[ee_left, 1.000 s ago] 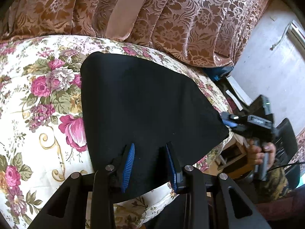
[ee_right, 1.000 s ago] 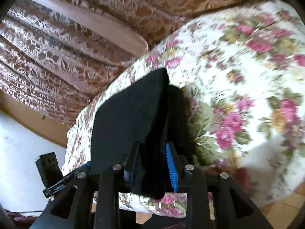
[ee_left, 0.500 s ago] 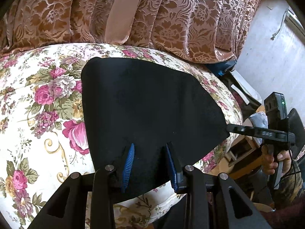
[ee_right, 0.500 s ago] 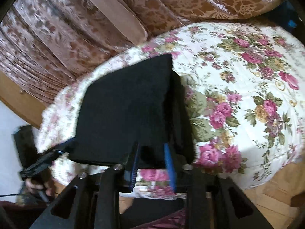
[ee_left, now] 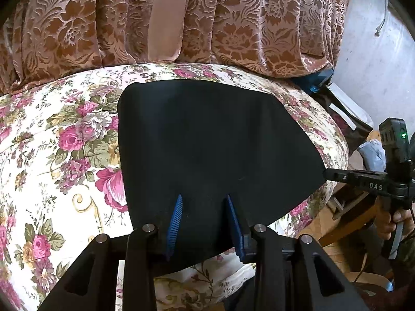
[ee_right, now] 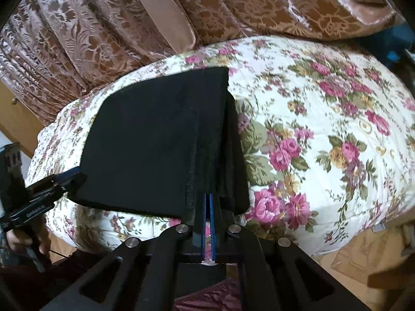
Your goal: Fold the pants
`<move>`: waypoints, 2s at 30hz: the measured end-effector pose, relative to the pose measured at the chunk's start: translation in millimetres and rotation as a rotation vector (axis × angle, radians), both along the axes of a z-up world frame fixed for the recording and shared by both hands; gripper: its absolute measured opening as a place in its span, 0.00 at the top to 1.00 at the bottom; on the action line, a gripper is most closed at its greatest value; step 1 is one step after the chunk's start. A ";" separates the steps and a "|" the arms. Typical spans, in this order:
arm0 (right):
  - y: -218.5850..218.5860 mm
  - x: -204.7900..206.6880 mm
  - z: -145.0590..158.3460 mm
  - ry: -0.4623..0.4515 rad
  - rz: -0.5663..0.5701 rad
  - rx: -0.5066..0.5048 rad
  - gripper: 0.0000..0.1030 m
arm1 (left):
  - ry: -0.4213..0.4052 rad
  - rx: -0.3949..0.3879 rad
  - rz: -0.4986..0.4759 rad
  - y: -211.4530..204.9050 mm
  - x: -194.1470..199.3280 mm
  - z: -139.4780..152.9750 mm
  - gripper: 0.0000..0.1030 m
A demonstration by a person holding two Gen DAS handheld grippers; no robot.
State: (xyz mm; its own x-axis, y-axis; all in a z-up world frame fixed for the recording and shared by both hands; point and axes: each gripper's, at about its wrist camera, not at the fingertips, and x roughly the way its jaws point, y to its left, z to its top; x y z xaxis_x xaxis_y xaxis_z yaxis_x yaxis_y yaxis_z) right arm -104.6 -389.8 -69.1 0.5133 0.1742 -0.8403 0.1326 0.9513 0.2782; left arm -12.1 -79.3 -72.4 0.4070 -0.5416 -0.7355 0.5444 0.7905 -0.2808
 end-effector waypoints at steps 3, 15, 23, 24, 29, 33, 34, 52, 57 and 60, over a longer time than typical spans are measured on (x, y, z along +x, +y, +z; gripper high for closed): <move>2.5 1.4 -8.5 0.017 0.000 -0.019 0.98 | -0.011 0.019 0.003 -2.9 -2.9 0.5 0.65; 0.4 5.7 -17.5 0.048 -0.008 -0.017 0.97 | -0.045 0.070 0.014 -10.5 -8.4 0.4 0.62; -9.1 14.1 16.2 -0.045 -0.018 0.013 0.86 | -0.048 0.075 0.021 -9.5 -8.7 -0.1 0.62; -11.8 20.4 18.2 -0.057 -0.034 0.020 0.78 | -0.048 0.075 0.020 -9.3 -8.7 -0.1 0.62; -16.0 56.3 15.8 -0.076 -0.074 0.040 0.68 | -0.047 0.077 0.021 -7.6 -9.1 0.5 0.61; -19.3 88.7 4.7 -0.060 -0.104 0.047 0.67 | -0.049 0.084 0.019 -8.2 -8.4 0.5 0.61; -20.1 95.4 1.8 -0.054 -0.114 0.039 0.66 | -0.049 0.086 0.019 -8.0 -8.1 0.4 0.60; -24.8 129.8 -41.4 -0.011 -0.125 0.035 0.92 | 0.039 -0.126 0.083 49.8 19.5 18.6 0.59; -27.4 126.2 -43.3 -0.035 -0.132 0.063 0.91 | 0.114 -0.205 0.132 70.9 45.2 19.3 0.58; -27.9 125.6 -43.9 -0.043 -0.134 0.069 0.91 | 0.167 -0.253 0.139 72.1 63.2 18.1 0.58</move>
